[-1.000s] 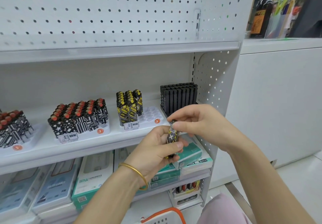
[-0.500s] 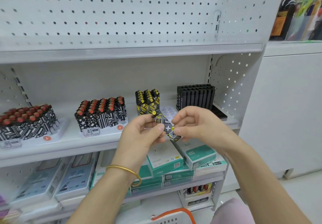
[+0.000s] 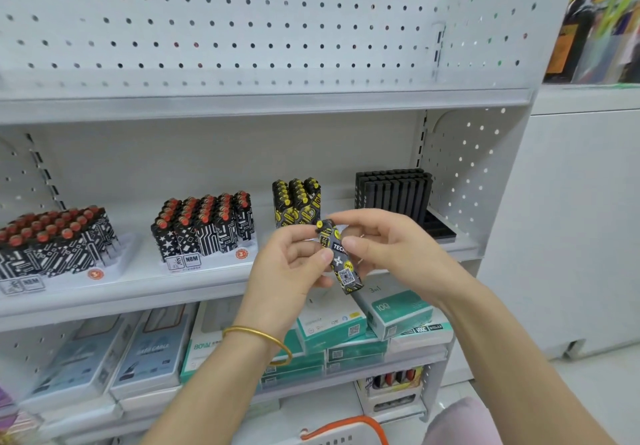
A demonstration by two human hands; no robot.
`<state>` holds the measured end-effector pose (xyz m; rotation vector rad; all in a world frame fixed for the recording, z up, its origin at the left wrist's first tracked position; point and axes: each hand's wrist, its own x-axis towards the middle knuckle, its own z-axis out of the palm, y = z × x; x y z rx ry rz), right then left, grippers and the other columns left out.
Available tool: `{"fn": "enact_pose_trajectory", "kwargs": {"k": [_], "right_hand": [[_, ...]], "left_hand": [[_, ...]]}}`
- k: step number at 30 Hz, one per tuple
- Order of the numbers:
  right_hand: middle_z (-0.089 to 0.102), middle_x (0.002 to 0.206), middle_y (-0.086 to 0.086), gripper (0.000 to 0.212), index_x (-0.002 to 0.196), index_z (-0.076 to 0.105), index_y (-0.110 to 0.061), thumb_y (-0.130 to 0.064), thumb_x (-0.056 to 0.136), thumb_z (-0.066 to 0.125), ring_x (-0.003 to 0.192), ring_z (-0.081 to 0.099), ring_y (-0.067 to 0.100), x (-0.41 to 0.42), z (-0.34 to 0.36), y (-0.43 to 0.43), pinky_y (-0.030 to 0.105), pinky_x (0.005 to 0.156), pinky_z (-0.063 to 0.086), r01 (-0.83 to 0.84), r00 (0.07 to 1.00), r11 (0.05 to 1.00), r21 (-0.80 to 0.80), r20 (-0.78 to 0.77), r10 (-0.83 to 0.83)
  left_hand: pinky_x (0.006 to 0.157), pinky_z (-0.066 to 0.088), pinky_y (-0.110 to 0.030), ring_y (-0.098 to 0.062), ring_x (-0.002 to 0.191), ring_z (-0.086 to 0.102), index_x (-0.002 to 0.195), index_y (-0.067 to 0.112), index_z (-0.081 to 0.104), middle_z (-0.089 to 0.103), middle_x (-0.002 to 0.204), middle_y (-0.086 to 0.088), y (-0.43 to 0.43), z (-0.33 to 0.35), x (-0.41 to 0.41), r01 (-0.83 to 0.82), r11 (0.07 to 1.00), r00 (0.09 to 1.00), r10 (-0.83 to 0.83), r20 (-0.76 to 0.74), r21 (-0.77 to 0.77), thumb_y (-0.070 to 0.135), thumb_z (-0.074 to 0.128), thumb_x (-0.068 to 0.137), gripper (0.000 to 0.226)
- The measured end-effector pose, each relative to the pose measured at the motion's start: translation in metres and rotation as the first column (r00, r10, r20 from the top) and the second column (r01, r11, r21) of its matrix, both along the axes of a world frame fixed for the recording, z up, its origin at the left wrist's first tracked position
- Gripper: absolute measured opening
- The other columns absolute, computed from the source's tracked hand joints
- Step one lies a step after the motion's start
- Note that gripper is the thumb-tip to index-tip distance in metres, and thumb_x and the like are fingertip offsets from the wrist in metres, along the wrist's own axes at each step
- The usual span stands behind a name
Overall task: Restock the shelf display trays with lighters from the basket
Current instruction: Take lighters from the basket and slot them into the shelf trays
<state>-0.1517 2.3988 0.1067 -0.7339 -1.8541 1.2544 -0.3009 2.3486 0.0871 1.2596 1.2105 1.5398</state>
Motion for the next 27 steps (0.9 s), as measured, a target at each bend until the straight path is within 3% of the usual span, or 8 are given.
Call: {"fn": "enact_pose_trajectory", "kwargs": {"k": [5,7,9,11,13,17,22,27], "right_hand": [[0.059,0.098,0.012,0.032,0.108,0.063,-0.019,0.001,0.084,0.063,0.060,0.057,0.018,-0.003,-0.003,0.007,0.024,0.050,0.049,-0.031,0.999,0.999,-0.044,-0.045,0.029],[0.062,0.082,0.005,0.025,0.098,0.063,-0.015,0.002,0.080,0.066,0.054,0.055,0.014,-0.005,0.002,0.011,0.023,0.045,0.045,0.027,0.998,1.000,-0.004,-0.063,-0.027],[0.060,0.069,0.002,0.020,0.093,0.061,-0.011,0.002,0.080,0.067,0.051,0.053,0.012,-0.007,0.009,0.020,0.022,0.044,0.044,0.155,0.981,0.987,0.032,-0.120,-0.150],[0.060,0.072,0.006,0.018,0.091,0.060,-0.012,0.001,0.081,0.067,0.053,0.056,0.015,-0.012,0.016,0.034,0.024,0.047,0.047,0.309,0.945,0.945,0.105,-0.150,-0.292],[0.060,0.082,0.009,0.018,0.092,0.059,-0.015,-0.001,0.083,0.065,0.058,0.058,0.016,-0.019,0.020,0.047,0.023,0.049,0.049,0.391,0.920,0.900,0.195,-0.125,-0.372],[0.060,0.089,0.005,0.019,0.095,0.058,-0.018,-0.003,0.084,0.061,0.069,0.057,0.015,-0.035,0.023,0.061,0.020,0.049,0.050,0.381,0.916,0.865,0.327,-0.009,-0.400],[0.061,0.089,0.007,0.018,0.101,0.062,-0.010,-0.002,0.086,0.057,0.074,0.058,0.020,-0.045,0.019,0.070,0.031,0.059,0.053,0.333,0.918,0.862,0.383,0.079,-0.390],[0.058,0.081,0.001,0.018,0.103,0.063,-0.010,-0.004,0.089,0.054,0.077,0.062,0.027,-0.046,0.020,0.071,0.039,0.070,0.054,0.314,0.890,0.814,0.489,0.147,-0.431]], "left_hand": [[0.054,0.052,-0.016,-0.006,0.054,0.064,0.089,0.006,0.057,0.069,0.063,0.001,0.001,0.002,0.004,0.015,1.000,0.999,-0.016,0.048,0.003,-0.008,0.052,0.089,0.015],[0.057,0.053,-0.017,-0.006,0.060,0.066,0.086,0.007,0.060,0.070,0.068,0.000,0.002,0.002,0.005,0.001,0.999,1.000,-0.001,0.017,0.033,-0.011,0.052,0.089,0.020],[0.065,0.054,-0.018,-0.002,0.070,0.065,0.086,0.015,0.062,0.068,0.081,0.003,0.004,0.001,0.003,-0.112,0.983,0.977,0.135,-0.164,0.142,-0.009,0.053,0.088,0.026],[0.079,0.047,-0.013,0.003,0.084,0.058,0.089,0.020,0.063,0.062,0.093,0.009,0.005,0.000,-0.003,-0.238,0.904,0.831,0.379,-0.407,0.355,-0.006,0.056,0.086,0.027],[0.092,0.033,-0.008,-0.006,0.101,0.050,0.100,0.015,0.065,0.059,0.107,0.003,0.009,-0.001,-0.012,-0.266,0.776,0.594,0.600,-0.536,0.572,-0.007,0.058,0.082,0.029],[0.108,0.030,-0.042,-0.032,0.129,0.041,0.122,0.003,0.057,0.052,0.134,-0.014,0.027,-0.004,-0.023,-0.186,0.742,0.276,0.668,-0.691,0.644,-0.011,0.053,0.076,0.048],[0.111,0.030,-0.047,-0.030,0.129,0.043,0.129,0.005,0.051,0.050,0.136,-0.013,0.037,-0.006,-0.026,-0.131,0.830,0.129,0.557,-0.820,0.543,0.008,0.026,0.077,0.057],[0.110,0.034,-0.047,-0.032,0.128,0.045,0.131,0.003,0.049,0.050,0.137,-0.016,0.040,-0.012,-0.027,-0.120,0.823,0.174,0.569,-0.804,0.556,0.000,0.034,0.078,0.055]]}}
